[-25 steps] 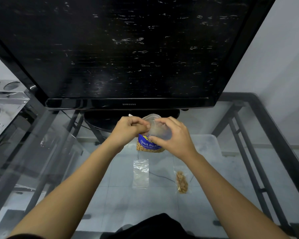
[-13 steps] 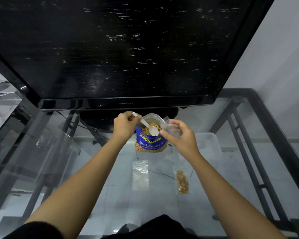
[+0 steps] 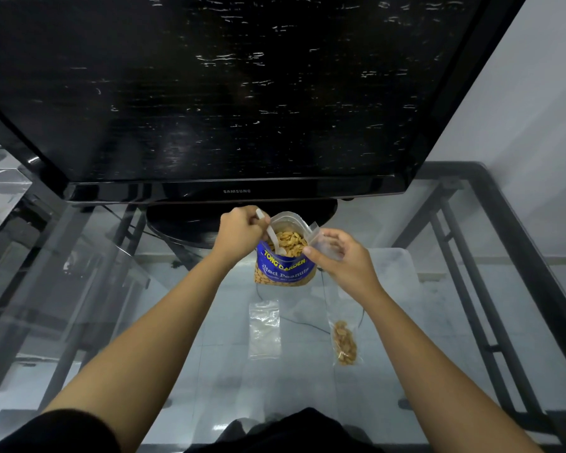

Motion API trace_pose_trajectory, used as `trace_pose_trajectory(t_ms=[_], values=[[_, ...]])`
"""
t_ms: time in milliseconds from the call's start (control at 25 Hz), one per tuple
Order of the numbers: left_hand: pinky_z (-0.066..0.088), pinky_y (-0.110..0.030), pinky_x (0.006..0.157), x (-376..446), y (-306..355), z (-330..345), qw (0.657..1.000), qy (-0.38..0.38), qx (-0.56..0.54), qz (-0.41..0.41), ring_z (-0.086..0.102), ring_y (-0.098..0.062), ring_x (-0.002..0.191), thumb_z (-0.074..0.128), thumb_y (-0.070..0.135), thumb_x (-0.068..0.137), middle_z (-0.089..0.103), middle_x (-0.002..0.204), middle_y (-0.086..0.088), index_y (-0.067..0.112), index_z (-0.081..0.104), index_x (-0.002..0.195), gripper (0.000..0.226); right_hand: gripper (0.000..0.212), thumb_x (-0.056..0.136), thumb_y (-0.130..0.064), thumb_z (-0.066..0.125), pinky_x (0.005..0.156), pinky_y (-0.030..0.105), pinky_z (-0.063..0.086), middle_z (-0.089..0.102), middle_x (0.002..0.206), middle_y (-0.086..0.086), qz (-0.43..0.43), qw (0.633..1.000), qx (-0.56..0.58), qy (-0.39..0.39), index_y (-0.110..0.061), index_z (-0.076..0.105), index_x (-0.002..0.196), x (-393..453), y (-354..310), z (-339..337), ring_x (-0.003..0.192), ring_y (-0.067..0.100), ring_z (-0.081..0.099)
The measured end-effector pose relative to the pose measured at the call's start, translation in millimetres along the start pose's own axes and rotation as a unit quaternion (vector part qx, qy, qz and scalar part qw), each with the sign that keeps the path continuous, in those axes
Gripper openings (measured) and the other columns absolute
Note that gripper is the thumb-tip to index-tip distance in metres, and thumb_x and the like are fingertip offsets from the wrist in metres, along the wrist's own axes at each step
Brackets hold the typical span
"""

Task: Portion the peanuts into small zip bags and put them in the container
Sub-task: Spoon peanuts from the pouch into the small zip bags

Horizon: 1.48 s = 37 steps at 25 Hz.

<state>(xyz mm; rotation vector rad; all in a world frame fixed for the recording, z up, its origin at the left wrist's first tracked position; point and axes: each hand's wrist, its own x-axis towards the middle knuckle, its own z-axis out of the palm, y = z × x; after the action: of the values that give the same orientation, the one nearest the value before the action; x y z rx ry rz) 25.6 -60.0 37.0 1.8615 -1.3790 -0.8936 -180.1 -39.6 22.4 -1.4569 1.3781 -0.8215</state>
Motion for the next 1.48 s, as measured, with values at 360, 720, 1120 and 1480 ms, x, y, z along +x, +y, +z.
trace_pose_trajectory(t_ms=[360,720,1120,1480], values=[[0.049,-0.019,0.065,4,-10,-5,0.993,-0.025,-0.1,-0.065,0.06,-0.009,0.068,0.052,0.016,0.093,0.065,0.076,-0.008,0.006,0.064,0.096,0.015,0.052,0.077,-0.039,0.07,0.059,0.001,0.045,0.054,0.109,-0.014,0.011,1.0,0.014,-0.011,-0.02,0.051,0.121,-4,1,-2,0.1,0.001,0.051],[0.05,-0.018,0.06,9,-13,-5,0.96,0.01,-0.239,-0.147,0.059,-0.01,0.067,0.049,0.014,0.094,0.062,0.072,-0.007,0.004,0.061,0.101,0.017,0.052,0.076,-0.037,0.072,0.063,0.003,0.045,0.056,0.114,-0.011,0.001,1.0,0.009,0.012,-0.019,0.052,0.121,-1,2,-2,0.107,0.007,0.053],[0.04,-0.017,0.052,26,-7,-38,0.934,0.067,-0.316,-0.15,0.053,-0.006,0.06,0.047,0.013,0.094,0.056,0.072,-0.001,0.012,0.057,0.086,0.013,0.052,0.065,-0.043,0.08,0.064,0.013,0.043,0.063,0.1,-0.006,-0.093,0.978,-0.188,0.019,-0.02,0.059,0.107,21,-10,-2,0.088,0.01,0.057],[0.043,-0.018,0.059,21,40,-51,0.978,0.024,-0.204,-0.027,0.058,-0.006,0.06,0.051,0.017,0.092,0.063,0.073,0.001,0.019,0.062,0.082,0.015,0.049,0.066,-0.04,0.079,0.07,0.014,0.043,0.061,0.098,-0.012,-0.098,0.987,-0.126,0.024,-0.023,0.058,0.107,24,-21,23,0.092,0.006,0.056]])
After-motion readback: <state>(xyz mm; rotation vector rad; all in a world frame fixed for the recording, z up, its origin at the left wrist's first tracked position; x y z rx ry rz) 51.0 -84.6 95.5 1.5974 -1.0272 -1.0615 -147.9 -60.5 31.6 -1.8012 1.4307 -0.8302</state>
